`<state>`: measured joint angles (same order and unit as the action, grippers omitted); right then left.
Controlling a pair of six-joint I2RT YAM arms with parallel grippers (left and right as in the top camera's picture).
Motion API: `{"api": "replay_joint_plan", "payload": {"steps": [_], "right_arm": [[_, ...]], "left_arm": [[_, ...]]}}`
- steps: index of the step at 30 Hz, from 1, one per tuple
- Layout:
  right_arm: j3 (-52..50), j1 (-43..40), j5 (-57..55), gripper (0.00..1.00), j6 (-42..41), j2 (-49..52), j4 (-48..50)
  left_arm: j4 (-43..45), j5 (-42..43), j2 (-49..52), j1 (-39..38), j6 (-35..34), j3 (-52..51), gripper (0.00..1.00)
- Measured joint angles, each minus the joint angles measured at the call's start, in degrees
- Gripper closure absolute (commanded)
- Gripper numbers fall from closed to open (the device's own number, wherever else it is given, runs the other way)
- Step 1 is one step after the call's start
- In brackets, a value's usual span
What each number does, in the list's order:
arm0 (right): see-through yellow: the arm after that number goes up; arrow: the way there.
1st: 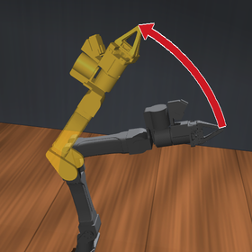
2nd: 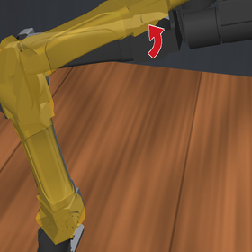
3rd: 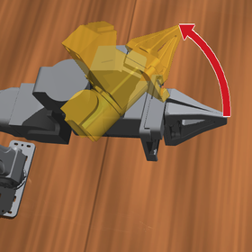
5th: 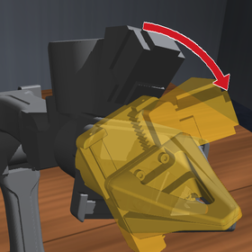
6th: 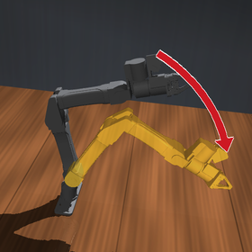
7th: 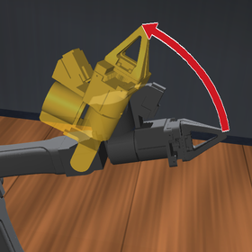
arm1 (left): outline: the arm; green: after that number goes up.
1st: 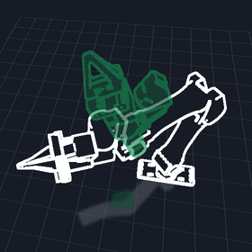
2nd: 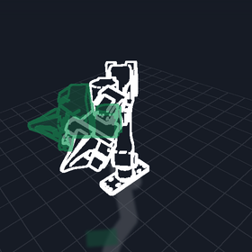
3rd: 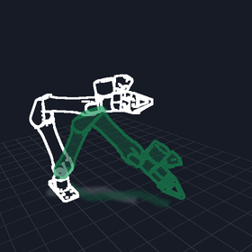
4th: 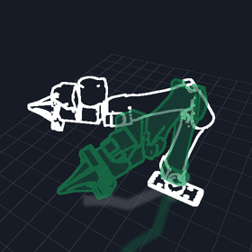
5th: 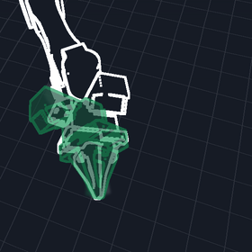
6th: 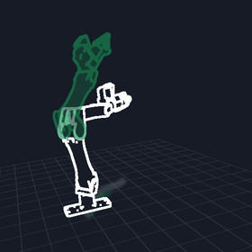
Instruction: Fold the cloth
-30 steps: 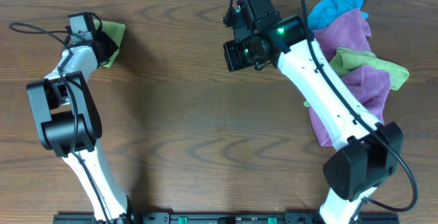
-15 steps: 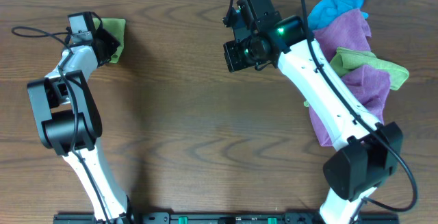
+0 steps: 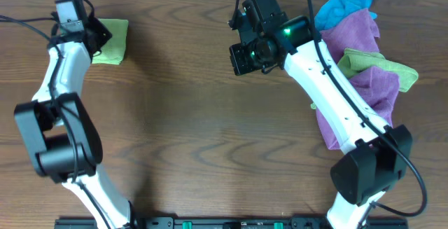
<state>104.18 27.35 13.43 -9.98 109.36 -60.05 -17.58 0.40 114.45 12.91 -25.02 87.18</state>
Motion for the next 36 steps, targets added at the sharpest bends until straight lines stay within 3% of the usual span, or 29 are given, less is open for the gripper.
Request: {"api": "replay_joint_plan", "payload": {"steps": [9,16,22,29,36], "right_arm": [[0.00,-0.02,0.24,0.99,0.00,-0.13,-0.57],[-0.02,-0.17,-2.62,0.98,0.59,-6.34,-6.99],[-0.02,-0.07,-6.71,0.99,2.05,-18.97,-15.78],[-1.05,0.00,-10.10,0.99,2.62,-36.54,-20.17],[-17.14,0.00,-11.63,0.99,2.62,-59.63,-20.94]], "left_arm": [[-11.26,-0.37,-3.98,-0.09,1.11,-0.15,0.94],[-26.14,0.52,-21.55,-0.57,3.08,-0.35,0.94],[-39.08,1.33,-37.79,-4.11,6.54,-0.26,0.94],[-46.01,1.73,-56.48,-11.74,7.52,-1.14,0.94],[-54.01,1.46,-75.10,-16.04,7.63,-8.48,0.94]]}}
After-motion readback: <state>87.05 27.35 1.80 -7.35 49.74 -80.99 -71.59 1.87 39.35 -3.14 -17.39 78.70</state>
